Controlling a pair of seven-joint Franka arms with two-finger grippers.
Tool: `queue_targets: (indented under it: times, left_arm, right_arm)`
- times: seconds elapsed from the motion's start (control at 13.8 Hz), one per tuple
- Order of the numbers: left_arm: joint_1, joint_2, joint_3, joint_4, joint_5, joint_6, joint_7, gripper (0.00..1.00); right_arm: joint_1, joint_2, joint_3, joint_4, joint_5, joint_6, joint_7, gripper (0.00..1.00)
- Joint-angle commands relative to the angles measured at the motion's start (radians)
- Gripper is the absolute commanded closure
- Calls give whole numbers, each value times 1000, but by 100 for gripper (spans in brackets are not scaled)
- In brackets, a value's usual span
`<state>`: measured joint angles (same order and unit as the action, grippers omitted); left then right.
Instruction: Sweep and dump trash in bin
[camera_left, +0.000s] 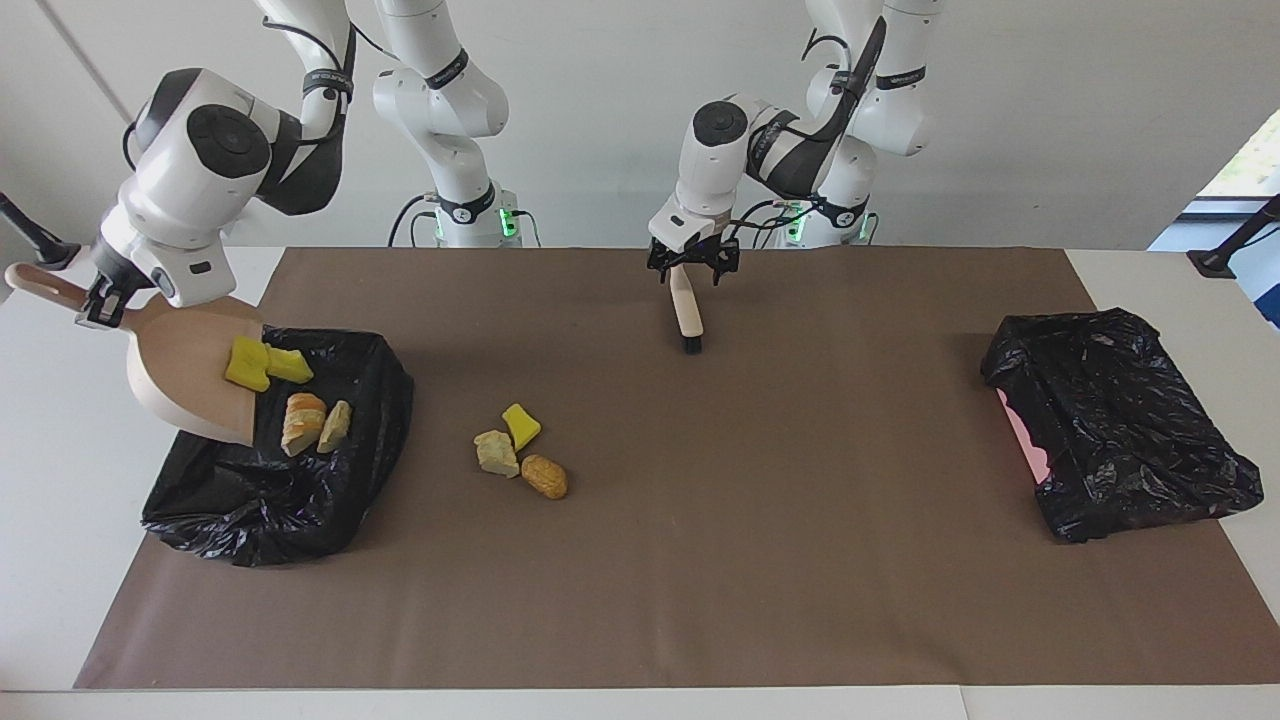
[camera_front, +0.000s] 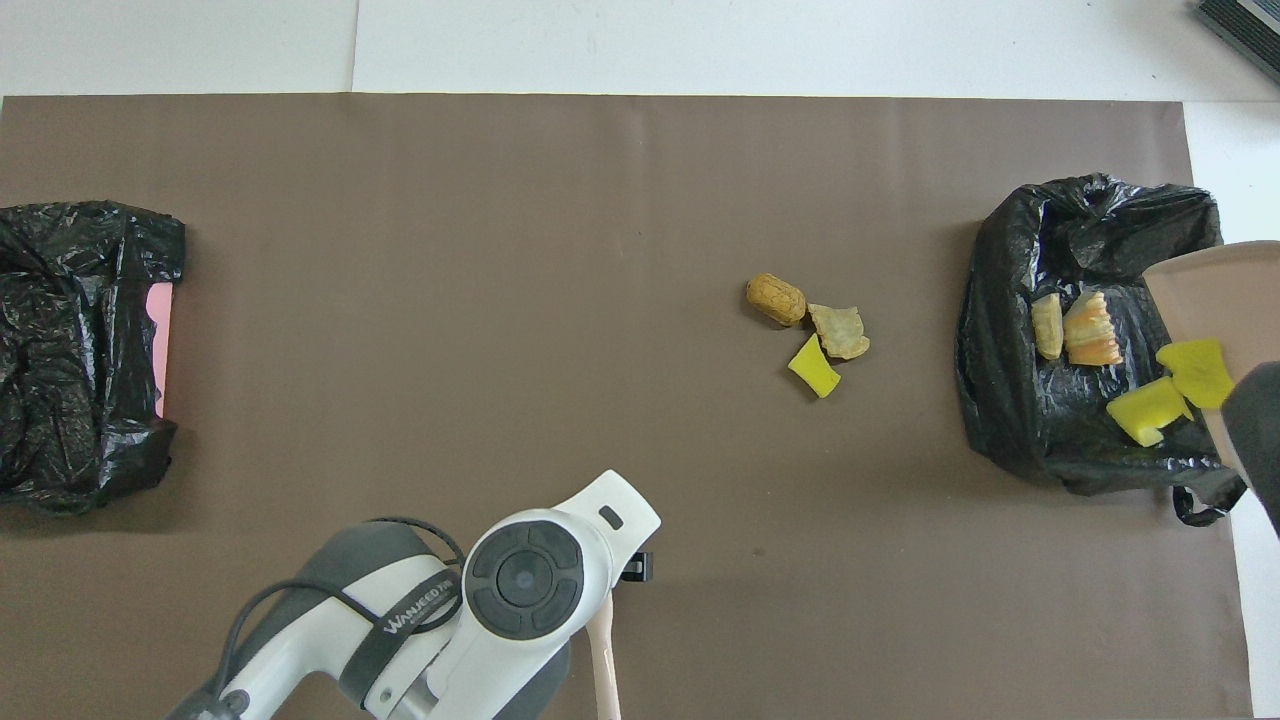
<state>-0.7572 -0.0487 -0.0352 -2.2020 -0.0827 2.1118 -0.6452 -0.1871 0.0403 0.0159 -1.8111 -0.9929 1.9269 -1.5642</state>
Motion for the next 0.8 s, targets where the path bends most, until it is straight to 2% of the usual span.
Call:
queue_targets:
  times: [0.0,0.22,0.44,0.58,0.73]
  left_arm:
    - [97,128,-9,275,90,-134,76,0]
    - [229,110,-6,362,90,-153,228,0]
    - [343,101,-5,542,92,-385,393,0]
    - [410,63,1,587,90,-484,528,0]
    - [499,-14,6,585,87,-509,637,0]
  right_arm:
    - [32,-39,3,27,-81,-70,-27,100]
    - [67,-69,4,76,-82,-147,-24,100]
    - [158,-68,7,96,-58,-245,114,100]
    - [219,-69,18,98,47,-301,260,100]
    - [276,-68,19,108,185,-322,440,100]
